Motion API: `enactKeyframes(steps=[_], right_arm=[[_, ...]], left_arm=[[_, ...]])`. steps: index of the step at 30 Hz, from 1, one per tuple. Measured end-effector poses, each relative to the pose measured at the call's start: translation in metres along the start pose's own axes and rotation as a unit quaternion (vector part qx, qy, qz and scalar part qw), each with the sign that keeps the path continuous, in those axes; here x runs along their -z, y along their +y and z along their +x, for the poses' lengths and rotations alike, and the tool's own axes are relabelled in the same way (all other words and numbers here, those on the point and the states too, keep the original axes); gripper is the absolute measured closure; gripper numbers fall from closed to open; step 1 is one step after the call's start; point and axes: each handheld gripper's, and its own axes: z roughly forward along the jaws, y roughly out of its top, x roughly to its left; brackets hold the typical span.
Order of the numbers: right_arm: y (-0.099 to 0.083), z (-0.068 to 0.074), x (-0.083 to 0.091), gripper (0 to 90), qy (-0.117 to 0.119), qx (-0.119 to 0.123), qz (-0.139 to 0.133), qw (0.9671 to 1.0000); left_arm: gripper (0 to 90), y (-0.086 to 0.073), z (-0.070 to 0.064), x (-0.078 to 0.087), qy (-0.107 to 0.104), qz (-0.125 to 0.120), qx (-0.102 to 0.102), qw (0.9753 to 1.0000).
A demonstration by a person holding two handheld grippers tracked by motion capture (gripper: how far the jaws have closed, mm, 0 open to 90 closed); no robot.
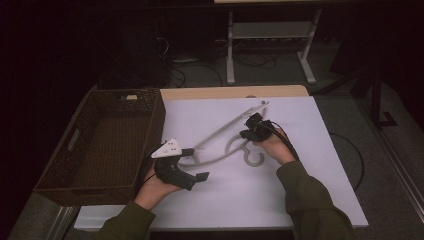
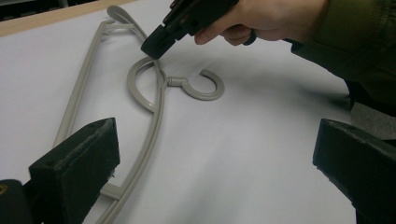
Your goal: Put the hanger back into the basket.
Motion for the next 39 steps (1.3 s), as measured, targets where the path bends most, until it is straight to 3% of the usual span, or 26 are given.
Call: enactKeyframes(steps=[8,17,27,39], right_arm=[[0.003,-0.007,-0.017,89.5,-0.005,0.014,0.04,0.9991],[0.0,-0.008,-0.027,89.5,-0.006,0.018,0.061,0.9979],[-0.006,-0.002,-0.019,89.6,-0.003,0.024,0.084,0.9961],[-0.034,0.012,0.004,89.6,0.014,0.019,0.084,0.9961]], left_arm=[[0.4,0.0,0.0,-0.001,-0.003,-0.001,0.002,1.0],[0.4,0.0,0.0,-0.002,-0.007,-0.002,0.005,1.0],[0.4,0.0,0.0,-0.002,-0.007,-0.001,0.005,1.0],[0.4,0.001,-0.002,-0.003,-0.011,0.004,0.003,0.9999]])
